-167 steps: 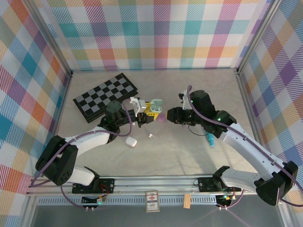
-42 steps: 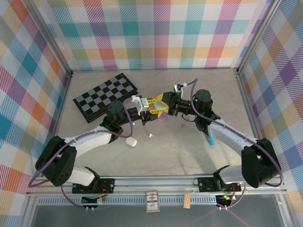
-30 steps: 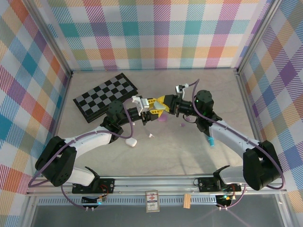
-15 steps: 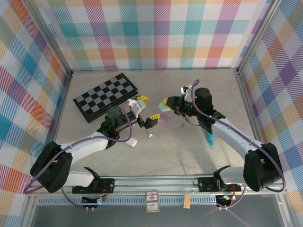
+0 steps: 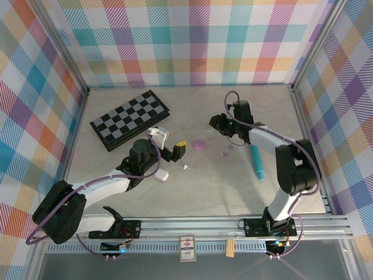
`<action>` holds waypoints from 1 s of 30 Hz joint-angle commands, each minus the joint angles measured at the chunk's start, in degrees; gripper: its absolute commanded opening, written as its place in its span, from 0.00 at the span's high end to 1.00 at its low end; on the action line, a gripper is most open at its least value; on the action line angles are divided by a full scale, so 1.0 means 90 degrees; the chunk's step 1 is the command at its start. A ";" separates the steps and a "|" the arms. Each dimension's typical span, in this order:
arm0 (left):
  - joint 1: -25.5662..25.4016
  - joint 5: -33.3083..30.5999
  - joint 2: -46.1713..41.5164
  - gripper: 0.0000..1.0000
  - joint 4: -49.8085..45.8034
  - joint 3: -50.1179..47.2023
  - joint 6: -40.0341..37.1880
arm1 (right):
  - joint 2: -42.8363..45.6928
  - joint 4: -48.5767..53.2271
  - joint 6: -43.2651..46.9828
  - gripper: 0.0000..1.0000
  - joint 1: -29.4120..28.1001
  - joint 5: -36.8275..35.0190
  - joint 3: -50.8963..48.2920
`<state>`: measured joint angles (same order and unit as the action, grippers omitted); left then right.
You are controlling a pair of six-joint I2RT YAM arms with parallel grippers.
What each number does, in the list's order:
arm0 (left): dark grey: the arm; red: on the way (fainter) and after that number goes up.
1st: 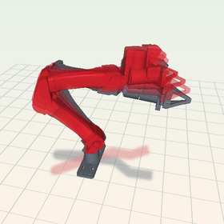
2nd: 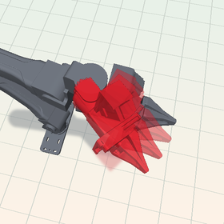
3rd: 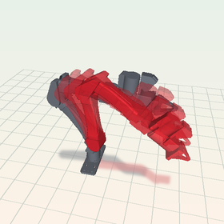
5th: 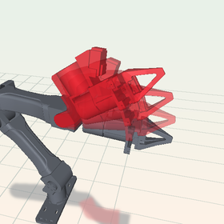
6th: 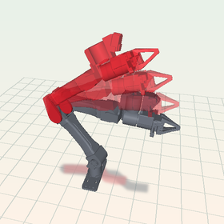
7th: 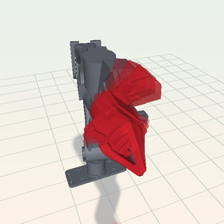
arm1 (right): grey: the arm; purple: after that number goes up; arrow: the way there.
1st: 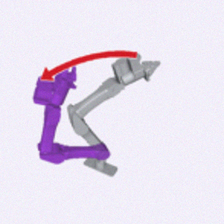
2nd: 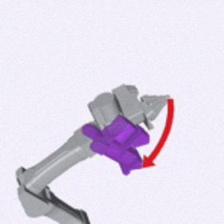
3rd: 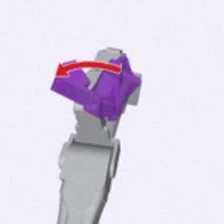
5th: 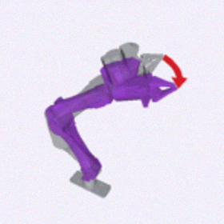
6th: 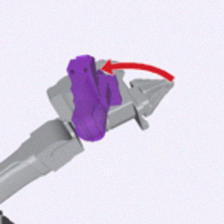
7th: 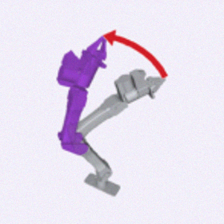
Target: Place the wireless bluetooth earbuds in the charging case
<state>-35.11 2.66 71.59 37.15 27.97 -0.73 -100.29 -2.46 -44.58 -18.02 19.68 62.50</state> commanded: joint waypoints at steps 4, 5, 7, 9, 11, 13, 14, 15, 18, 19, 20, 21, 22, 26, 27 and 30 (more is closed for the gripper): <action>-0.0004 0.0015 -0.0110 0.00 -0.0086 -0.0002 0.0198 | -0.1249 0.0593 0.0483 0.91 0.0084 -0.0465 0.1187; -0.0005 -0.0009 -0.0130 0.00 -0.0097 -0.0002 0.0199 | -0.1477 0.0641 0.0453 0.91 0.0094 -0.0459 0.1373; -0.0004 -0.0080 -0.0136 0.00 -0.0105 -0.0018 0.0190 | -0.1885 0.0767 0.0442 0.90 0.0108 -0.0378 0.1777; 0.0001 -0.0109 -0.0118 0.00 -0.0117 -0.0011 0.0202 | -0.2250 0.0912 0.0476 0.88 0.0116 -0.0288 0.2168; -0.0004 -0.0110 -0.0095 0.00 -0.0162 0.0035 0.0221 | -0.2568 0.1003 0.0470 0.87 0.0118 -0.0168 0.2540; -0.0005 -0.0088 -0.0036 0.00 -0.0147 0.0077 0.0257 | -0.2829 0.1088 0.0441 0.87 0.0121 -0.0142 0.2800; 0.0000 -0.0053 0.0014 0.00 -0.0102 0.0100 0.0279 | -0.2941 0.1156 0.0428 0.87 0.0119 -0.0141 0.2932; -0.0005 -0.0032 0.0062 0.00 -0.0063 0.0133 0.0294 | -0.3050 0.1205 0.0432 0.87 0.0127 -0.0110 0.3042; -0.0005 0.0037 0.0187 0.00 0.0066 0.0202 0.0353 | -0.3243 0.1302 0.0422 0.86 0.0164 -0.0078 0.3221; -0.0004 0.0046 0.0219 0.00 0.0096 0.0219 0.0371 | -0.3294 0.1330 0.0427 0.86 0.0171 -0.0068 0.3255; -0.0014 0.0064 0.0258 0.00 0.0127 0.0232 0.0375 | -0.3345 0.1367 0.0439 0.85 0.0192 -0.0073 0.3293; -0.0014 0.0081 0.0282 0.00 0.0136 0.0253 0.0384 | -0.3397 0.1398 0.0467 0.84 0.0210 -0.0054 0.3332; -0.0015 0.0081 0.0301 0.00 0.0141 0.0262 0.0388 | -0.3433 0.1440 0.0529 0.83 0.0216 -0.0048 0.3371; -0.0007 0.0104 0.0285 0.00 0.0141 0.0272 0.0421 | -0.3508 0.1673 0.0712 0.81 0.0251 -0.0134 0.3470; -0.0014 0.0105 0.0274 0.00 0.0135 0.0276 0.0418 | -0.3506 0.1704 0.0732 0.81 0.0268 -0.0146 0.3468; -0.0014 0.0105 0.0258 0.00 0.0088 0.0286 0.0404 | -0.3406 0.1762 0.0830 0.76 0.0283 -0.0245 0.3446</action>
<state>-35.11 2.50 74.35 36.34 29.15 2.17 -129.84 9.21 -39.57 -16.12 19.09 92.86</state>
